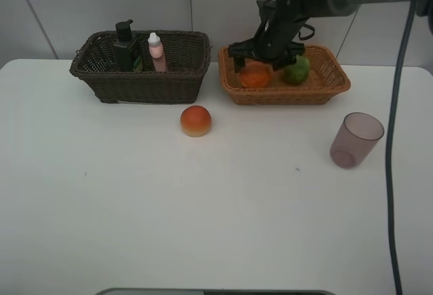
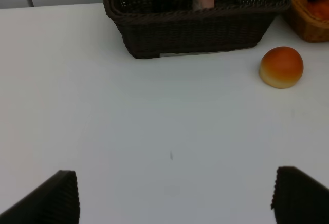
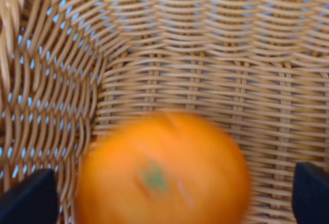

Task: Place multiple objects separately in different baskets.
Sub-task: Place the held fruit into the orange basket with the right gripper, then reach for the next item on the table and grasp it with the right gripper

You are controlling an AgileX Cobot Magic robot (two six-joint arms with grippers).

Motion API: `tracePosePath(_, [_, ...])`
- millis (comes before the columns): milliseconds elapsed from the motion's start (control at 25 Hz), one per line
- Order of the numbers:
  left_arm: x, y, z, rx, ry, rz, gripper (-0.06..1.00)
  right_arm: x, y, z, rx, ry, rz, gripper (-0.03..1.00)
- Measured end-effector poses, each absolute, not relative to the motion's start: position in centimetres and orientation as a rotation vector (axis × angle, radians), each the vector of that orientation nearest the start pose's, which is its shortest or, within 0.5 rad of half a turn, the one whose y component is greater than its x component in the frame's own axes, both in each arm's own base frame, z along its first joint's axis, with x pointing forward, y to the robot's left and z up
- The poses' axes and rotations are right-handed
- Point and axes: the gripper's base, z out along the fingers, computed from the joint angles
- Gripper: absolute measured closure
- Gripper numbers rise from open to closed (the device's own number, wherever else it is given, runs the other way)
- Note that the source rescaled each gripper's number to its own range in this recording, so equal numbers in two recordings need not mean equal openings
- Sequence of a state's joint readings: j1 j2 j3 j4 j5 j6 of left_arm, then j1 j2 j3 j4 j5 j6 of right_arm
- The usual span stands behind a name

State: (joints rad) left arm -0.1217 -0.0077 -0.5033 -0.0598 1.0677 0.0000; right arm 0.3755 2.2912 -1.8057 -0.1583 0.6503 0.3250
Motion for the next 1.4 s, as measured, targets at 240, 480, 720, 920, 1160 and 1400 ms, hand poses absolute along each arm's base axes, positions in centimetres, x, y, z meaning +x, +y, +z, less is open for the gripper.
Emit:
tracePosePath(240, [-0.7, -0.4, 27.8, 0.128, 2.038, -0.148, 0.0, 46.1, 17.3, 17.0, -0.249, 2.64, 0.038, -0.03])
tracePosePath(480, [-0.7, -0.4, 27.8, 0.128, 2.038, -0.148, 0.0, 43.1, 19.8, 22.1, -0.518, 2.612, 0.044, -0.03])
tracePosePath(720, [-0.7, -0.4, 27.8, 0.128, 2.038, -0.148, 0.0, 38.6, 25.5, 23.1, -0.938, 2.602, 0.182, -0.03])
tracePosePath(920, [-0.7, -0.4, 27.8, 0.128, 2.038, -0.148, 0.0, 36.3, 28.3, 22.7, -1.184, 2.537, 0.202, -0.03])
tracePosePath(1160, [-0.7, -0.4, 27.8, 0.128, 2.038, -0.148, 0.0, 36.6, 29.0, 20.5, -1.27, 2.518, 0.122, -0.03])
tracePosePath(1400, [-0.7, -0.4, 27.8, 0.128, 2.038, -0.148, 0.0, 37.7, 29.4, 17.5, -1.297, 2.484, 0.063, -0.03])
